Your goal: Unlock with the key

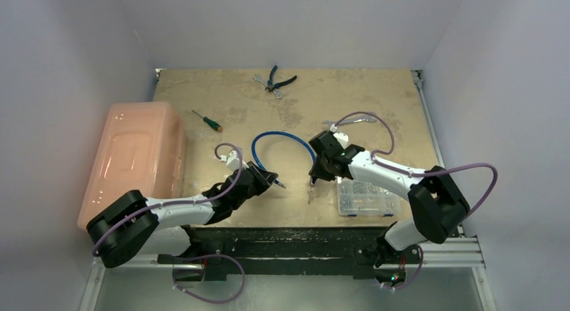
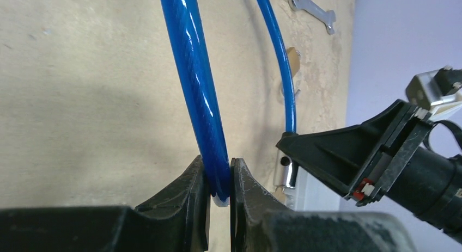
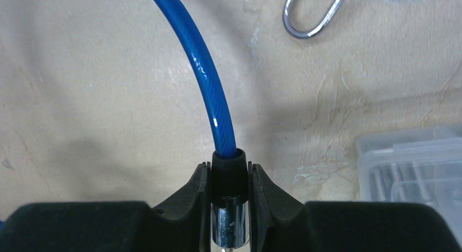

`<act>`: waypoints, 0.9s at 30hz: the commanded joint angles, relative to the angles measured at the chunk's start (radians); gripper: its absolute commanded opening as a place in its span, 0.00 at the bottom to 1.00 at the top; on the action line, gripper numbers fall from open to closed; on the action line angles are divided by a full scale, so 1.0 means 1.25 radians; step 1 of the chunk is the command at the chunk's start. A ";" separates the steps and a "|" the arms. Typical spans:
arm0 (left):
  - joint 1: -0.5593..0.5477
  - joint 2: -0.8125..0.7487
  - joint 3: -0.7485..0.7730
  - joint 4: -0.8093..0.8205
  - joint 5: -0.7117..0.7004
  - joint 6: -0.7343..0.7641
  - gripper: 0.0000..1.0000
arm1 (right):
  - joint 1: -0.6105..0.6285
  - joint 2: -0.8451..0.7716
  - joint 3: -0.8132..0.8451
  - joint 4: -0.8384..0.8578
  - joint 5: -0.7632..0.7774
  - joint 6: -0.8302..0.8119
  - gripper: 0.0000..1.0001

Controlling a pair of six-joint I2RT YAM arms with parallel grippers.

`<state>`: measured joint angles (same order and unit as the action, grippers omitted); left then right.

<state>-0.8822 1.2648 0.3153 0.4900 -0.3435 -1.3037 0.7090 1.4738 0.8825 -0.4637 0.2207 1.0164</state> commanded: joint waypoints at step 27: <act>0.118 -0.055 0.027 -0.265 0.011 0.255 0.05 | -0.049 0.253 0.257 -0.118 0.153 -0.151 0.00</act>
<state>-0.7467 1.1831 0.3187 0.2157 -0.3149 -1.0355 0.6540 1.7939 1.1576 -0.5766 0.3416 0.8455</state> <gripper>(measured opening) 0.163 0.272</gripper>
